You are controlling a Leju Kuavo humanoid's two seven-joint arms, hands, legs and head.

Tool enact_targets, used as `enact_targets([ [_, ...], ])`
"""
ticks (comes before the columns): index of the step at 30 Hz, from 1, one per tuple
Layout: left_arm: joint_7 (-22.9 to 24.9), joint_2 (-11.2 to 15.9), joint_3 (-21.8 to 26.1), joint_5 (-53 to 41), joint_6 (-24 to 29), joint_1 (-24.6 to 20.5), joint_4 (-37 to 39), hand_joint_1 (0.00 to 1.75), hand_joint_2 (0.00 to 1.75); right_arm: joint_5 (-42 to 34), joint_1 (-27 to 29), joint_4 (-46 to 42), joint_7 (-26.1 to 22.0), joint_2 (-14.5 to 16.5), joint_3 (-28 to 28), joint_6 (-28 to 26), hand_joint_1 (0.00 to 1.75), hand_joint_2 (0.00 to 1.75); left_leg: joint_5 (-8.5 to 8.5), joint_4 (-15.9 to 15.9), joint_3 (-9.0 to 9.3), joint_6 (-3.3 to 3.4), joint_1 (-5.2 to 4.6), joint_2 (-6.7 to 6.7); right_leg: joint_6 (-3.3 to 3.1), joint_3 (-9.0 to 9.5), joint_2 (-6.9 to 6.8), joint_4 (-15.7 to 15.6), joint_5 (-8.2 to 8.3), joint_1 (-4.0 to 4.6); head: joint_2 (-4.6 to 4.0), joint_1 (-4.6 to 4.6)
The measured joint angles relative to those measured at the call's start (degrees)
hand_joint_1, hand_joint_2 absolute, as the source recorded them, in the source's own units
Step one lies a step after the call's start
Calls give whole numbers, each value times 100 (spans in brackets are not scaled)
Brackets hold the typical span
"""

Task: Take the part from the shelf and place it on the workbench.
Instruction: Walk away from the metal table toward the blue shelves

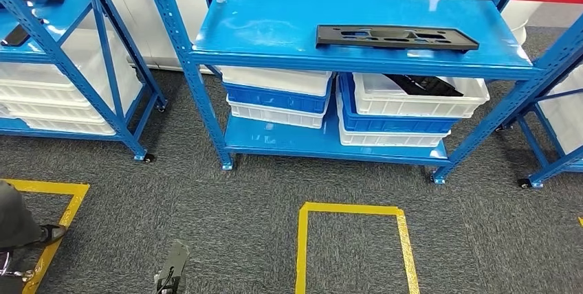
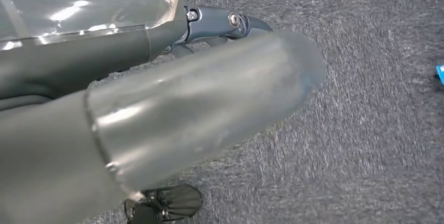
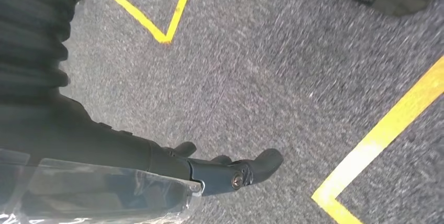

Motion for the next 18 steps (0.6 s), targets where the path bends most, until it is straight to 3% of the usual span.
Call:
enact_targets([
  [3,4,-13,-1,3,12,-1,1,0,0,-9,-10,-1,2,-6,-45,25,0,175,7,-26,34,-38,-62,-14,-37,47,-6,-62,14,14,0,18],
  [5,7,-15,-1,7,19,2,2,0,0,-17,-12,-2,2,-8,-64,39,0,175,10,-18,27,-29,-85,-19,-14,59,-9,-66,23,-3,0,19],
  [9,7,-14,-1,15,22,2,2,0,0,-26,-12,-2,-2,-10,-103,53,0,0,6,-12,18,-9,-101,-20,8,74,-8,-88,37,-17,0,21],
  [12,-12,-12,-1,23,25,3,2,0,0,8,-11,-2,-10,-5,-115,53,0,0,-9,2,12,46,-127,-21,68,85,-8,-138,64,-65,0,15],
  [14,-91,-8,-2,33,32,13,2,0,0,25,-9,-3,-32,2,-117,52,0,0,25,-79,57,149,-112,-8,155,105,-6,-192,87,-97,0,13],
  [15,-151,-8,-3,39,39,25,1,0,0,30,-6,-4,-48,3,-120,51,0,0,63,-160,101,200,-85,8,161,78,-4,-126,41,-92,0,15],
  [16,-201,-7,-3,44,44,39,1,0,0,36,-3,-4,-65,0,-122,51,0,0,99,-230,142,233,-60,29,130,-6,-2,54,-58,-75,0,22],
  [18,-265,-7,-4,50,50,74,2,0,0,47,11,-4,-89,-5,-137,51,0,0,125,-284,175,260,-41,70,33,-375,1,788,-389,-66,0,29],
])
